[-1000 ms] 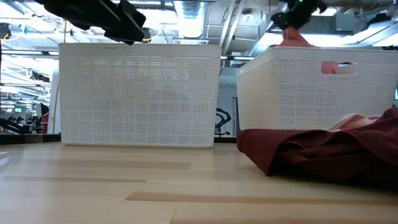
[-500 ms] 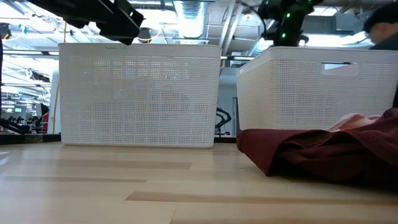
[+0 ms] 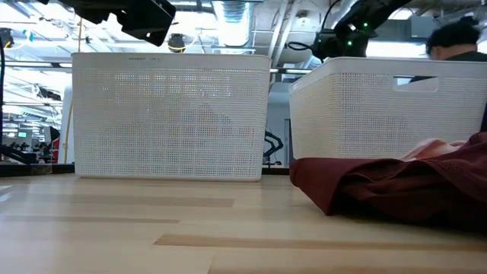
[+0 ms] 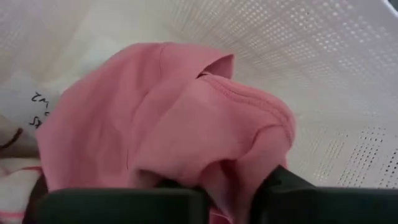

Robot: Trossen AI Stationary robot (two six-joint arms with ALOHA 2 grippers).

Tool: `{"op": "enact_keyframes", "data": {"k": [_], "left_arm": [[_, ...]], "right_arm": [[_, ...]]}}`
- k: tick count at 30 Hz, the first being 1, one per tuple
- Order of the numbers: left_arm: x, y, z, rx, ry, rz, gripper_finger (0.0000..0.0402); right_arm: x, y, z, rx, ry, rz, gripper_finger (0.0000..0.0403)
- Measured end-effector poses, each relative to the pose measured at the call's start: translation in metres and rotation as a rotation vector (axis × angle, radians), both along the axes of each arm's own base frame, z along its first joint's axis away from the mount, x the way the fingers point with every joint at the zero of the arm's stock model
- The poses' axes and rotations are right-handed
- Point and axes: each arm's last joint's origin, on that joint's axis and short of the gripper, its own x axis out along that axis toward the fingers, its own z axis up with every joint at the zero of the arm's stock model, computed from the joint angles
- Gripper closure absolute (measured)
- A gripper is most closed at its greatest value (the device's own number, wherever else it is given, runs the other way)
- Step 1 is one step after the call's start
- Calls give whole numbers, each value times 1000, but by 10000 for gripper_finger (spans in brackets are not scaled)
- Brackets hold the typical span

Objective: Sort clothes
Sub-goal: Put the pink underwear into the right white laundry organizer, then put the dark red underwear into the right white laundry organizer

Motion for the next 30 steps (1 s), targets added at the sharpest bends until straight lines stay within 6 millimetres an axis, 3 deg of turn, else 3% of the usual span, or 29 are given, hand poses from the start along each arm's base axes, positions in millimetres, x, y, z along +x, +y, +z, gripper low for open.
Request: {"op": "enact_keyframes", "data": {"k": [4, 13, 21, 30], "left_arm": [[0, 0, 0, 0, -3, 0, 220], [4, -2, 2, -16, -42, -1, 220], [27, -14, -27, -14, -38, -65, 220], [46, -22, -48, -2, -11, -68, 220]], "right_arm": [[-1, 4, 9, -31, -32, 8, 277], [-22, 32, 54, -163, -173, 19, 186], [-32, 78, 87, -229, -310, 95, 180], [-27, 138, 103, -204, -428, 297, 182]]}}
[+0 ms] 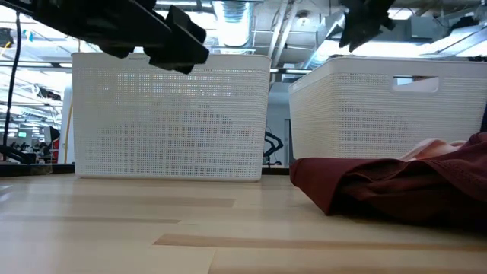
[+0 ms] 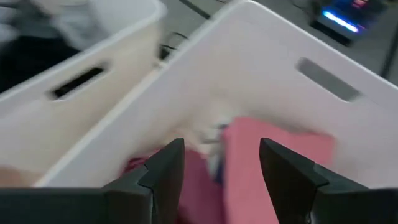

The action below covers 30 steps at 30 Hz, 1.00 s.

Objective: Sort clothes
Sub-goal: Put the dark red underwear into the right white laundry organizer

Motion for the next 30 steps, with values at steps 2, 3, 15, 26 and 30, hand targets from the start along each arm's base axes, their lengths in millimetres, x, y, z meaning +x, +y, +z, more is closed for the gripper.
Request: {"op": "enact_keyframes", "data": {"k": [2, 3, 15, 26, 30], "left_arm": [[4, -2, -4, 6, 10, -1, 220], [6, -3, -6, 14, 15, -3, 220], [46, -16, -31, 116, -13, 20, 220], [87, -28, -53, 213, -17, 6, 220], [102, -28, -60, 238, -17, 8, 220]], "right_arm": [[3, 14, 2, 3, -21, 59, 182], [4, 20, 3, 4, -30, 90, 182], [21, 91, 8, 10, -118, 436, 182], [13, 148, 9, 36, -140, 701, 182], [7, 163, 9, 47, -158, 736, 182]]}}
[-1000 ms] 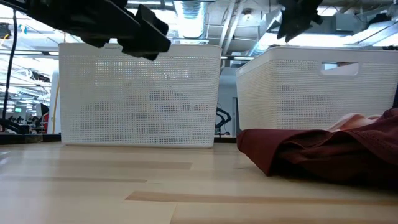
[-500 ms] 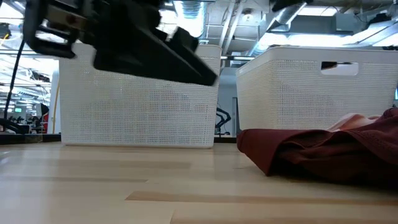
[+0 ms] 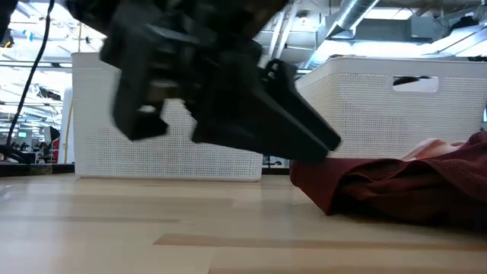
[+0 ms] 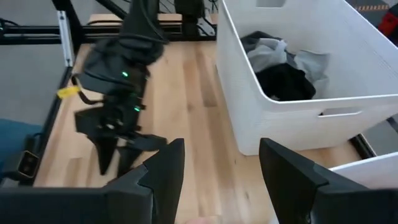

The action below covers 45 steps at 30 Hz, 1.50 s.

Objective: Sort clothes
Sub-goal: Put the dark red underwear into the right white laundry organizer

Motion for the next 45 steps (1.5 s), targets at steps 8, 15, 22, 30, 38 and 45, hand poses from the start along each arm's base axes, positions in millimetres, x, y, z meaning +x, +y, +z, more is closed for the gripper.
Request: {"op": "enact_keyframes", "data": {"k": [8, 15, 22, 30, 38, 45], "left_arm": [[25, -2, -13, 47, 30, -52, 220], [45, -8, -24, 67, 138, -55, 227], [45, -8, -19, 96, 141, -35, 348], [35, 1, 11, 227, 168, 46, 396], [5, 9, 80, 339, 167, 83, 399], [-26, 19, 141, 336, 105, 106, 399]], "right_arm": [[5, 30, -12, 5, 37, 56, 182], [19, 52, -30, -14, 103, 80, 182], [30, 70, -46, -39, 158, 99, 182], [27, 91, -50, -23, 139, 161, 182], [19, 112, -57, -68, 114, 144, 182], [37, 134, -91, -154, 189, 134, 182]]}}
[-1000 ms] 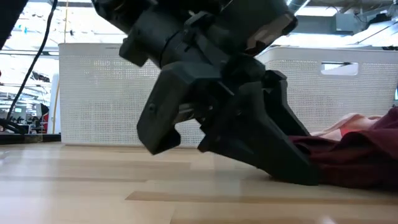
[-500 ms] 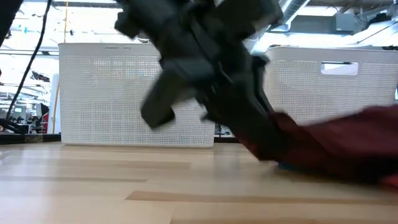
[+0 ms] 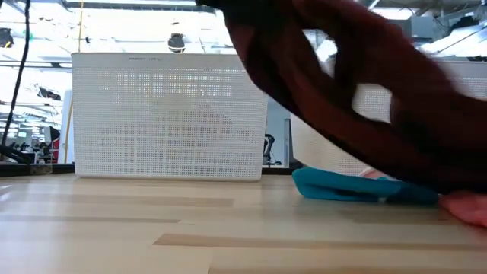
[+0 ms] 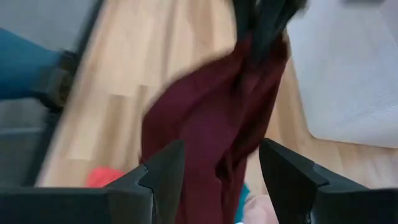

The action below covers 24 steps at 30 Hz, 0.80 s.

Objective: Sort clothes
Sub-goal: Put the dark red underwear into the right white laundry organizer

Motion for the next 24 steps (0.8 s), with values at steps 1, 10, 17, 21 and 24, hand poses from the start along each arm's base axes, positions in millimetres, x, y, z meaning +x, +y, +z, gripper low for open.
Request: {"op": "enact_keyframes", "data": {"k": [1, 10, 17, 21, 24], "left_arm": [[-4, 2, 8, -7, -19, 1, 400], [-40, 18, 68, -101, -142, -26, 400], [-51, 31, 87, -180, -173, -63, 400], [-54, 35, 91, -189, -179, -66, 400], [-56, 37, 92, -186, -179, -69, 400]], "right_arm": [[4, 2, -6, -30, -2, -17, 182], [32, 23, -36, -187, -132, -98, 182], [58, 19, -41, -198, -226, -169, 181], [68, 12, -39, -180, -255, -198, 165], [77, 9, -34, -169, -294, -203, 144]]}}
